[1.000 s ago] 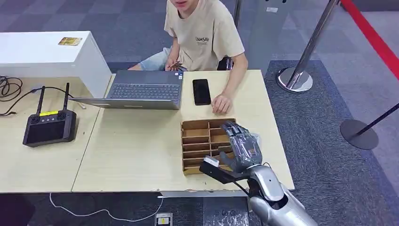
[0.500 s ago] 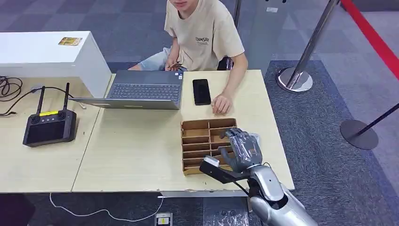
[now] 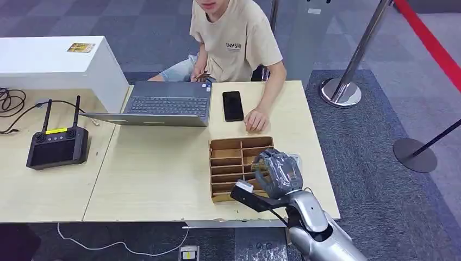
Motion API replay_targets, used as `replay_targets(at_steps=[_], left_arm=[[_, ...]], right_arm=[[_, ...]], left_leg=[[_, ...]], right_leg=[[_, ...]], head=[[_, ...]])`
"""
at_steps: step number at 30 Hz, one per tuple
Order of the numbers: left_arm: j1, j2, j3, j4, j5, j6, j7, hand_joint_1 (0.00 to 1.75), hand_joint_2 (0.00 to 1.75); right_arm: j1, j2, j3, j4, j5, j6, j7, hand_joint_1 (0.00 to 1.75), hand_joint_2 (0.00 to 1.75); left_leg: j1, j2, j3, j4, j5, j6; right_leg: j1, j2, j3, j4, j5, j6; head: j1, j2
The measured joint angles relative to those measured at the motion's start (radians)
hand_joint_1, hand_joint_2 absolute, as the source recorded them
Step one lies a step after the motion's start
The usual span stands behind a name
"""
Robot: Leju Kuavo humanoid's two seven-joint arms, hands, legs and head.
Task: Pass the card to the sensor for recognition and then transmit it.
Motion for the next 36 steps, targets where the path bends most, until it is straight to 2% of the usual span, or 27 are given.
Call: replay_targets(at_steps=[4,7,12,15,17,19,23,28,32,36], left_arm=[[0.0,0.0,0.0,0.0,0.0,0.0,0.0,0.0,1.75],[0.0,0.0,0.0,0.0,0.0,0.0,0.0,0.0,1.75],[0.0,0.0,0.0,0.0,0.0,0.0,0.0,0.0,1.75],[0.0,0.0,0.0,0.0,0.0,0.0,0.0,0.0,1.75],[0.0,0.0,0.0,0.0,0.0,0.0,0.0,0.0,1.75],[0.0,0.0,0.0,0.0,0.0,0.0,0.0,0.0,1.75],[0.0,0.0,0.0,0.0,0.002,0.0,0.0,0.0,1.75],[0.0,0.0,0.0,0.0,0.003,0.0,0.0,0.0,1.75],[0.0,0.0,0.0,0.0,0.003,0.0,0.0,0.0,1.75],[0.0,0.0,-0.001,0.0,0.003,0.0,0.0,0.0,1.75]], right_arm=[[0.0,0.0,0.0,0.0,0.0,0.0,0.0,0.54,1.75],[0.0,0.0,0.0,0.0,0.0,0.0,0.0,0.65,1.75],[0.0,0.0,0.0,0.0,-0.001,0.0,0.0,0.65,1.75],[0.0,0.0,0.0,0.0,-0.001,0.0,0.0,0.72,1.75],[0.0,0.0,0.0,0.0,-0.002,0.0,0.0,0.84,1.75],[0.0,0.0,0.0,0.001,-0.003,0.0,0.0,0.86,1.75],[0.0,0.0,0.0,0.001,-0.006,0.0,0.0,0.75,1.75],[0.0,0.0,0.0,0.001,-0.01,0.0,-0.002,0.79,1.75],[0.0,0.0,0.0,0.002,-0.01,0.0,-0.002,0.72,1.75],[-0.001,0.0,0.001,0.008,-0.01,-0.002,-0.003,0.73,1.75]], left_leg=[[0.0,0.0,0.0,0.0,0.0,0.0],[0.0,0.0,0.0,0.0,0.0,0.0],[0.0,0.0,0.0,0.0,0.0,0.0],[0.0,0.0,0.0,0.0,0.0,0.0],[0.0,0.0,0.0,0.0,0.0,0.0],[0.0,0.0,0.0,0.0,0.0,0.0],[0.0,0.0,0.0,0.0,0.0,0.0],[0.0,0.0,0.0,0.0,0.0,0.0],[0.0,0.0,0.0,0.0,0.0,0.0],[0.0,0.0,0.0,0.0,0.0,0.0]], right_leg=[[0.0,0.0,0.0,0.0,0.0,0.0],[0.0,0.0,0.0,0.0,0.0,0.0],[0.0,0.0,0.0,0.0,0.0,0.0],[0.0,0.0,0.0,0.0,0.0,0.0],[0.0,0.0,0.0,0.0,0.0,0.0],[0.0,0.0,0.0,0.0,0.0,0.0],[0.0,0.0,0.0,0.0,0.0,0.0],[0.0,0.0,0.0,0.0,0.0,0.0],[0.0,0.0,0.0,0.0,0.0,0.0],[0.0,0.0,0.0,0.0,0.0,0.0]], head=[[0.0,0.0],[0.0,0.0],[0.0,0.0],[0.0,0.0],[0.0,0.0],[0.0,0.0],[0.0,0.0],[0.0,0.0],[0.0,0.0],[0.0,0.0]])
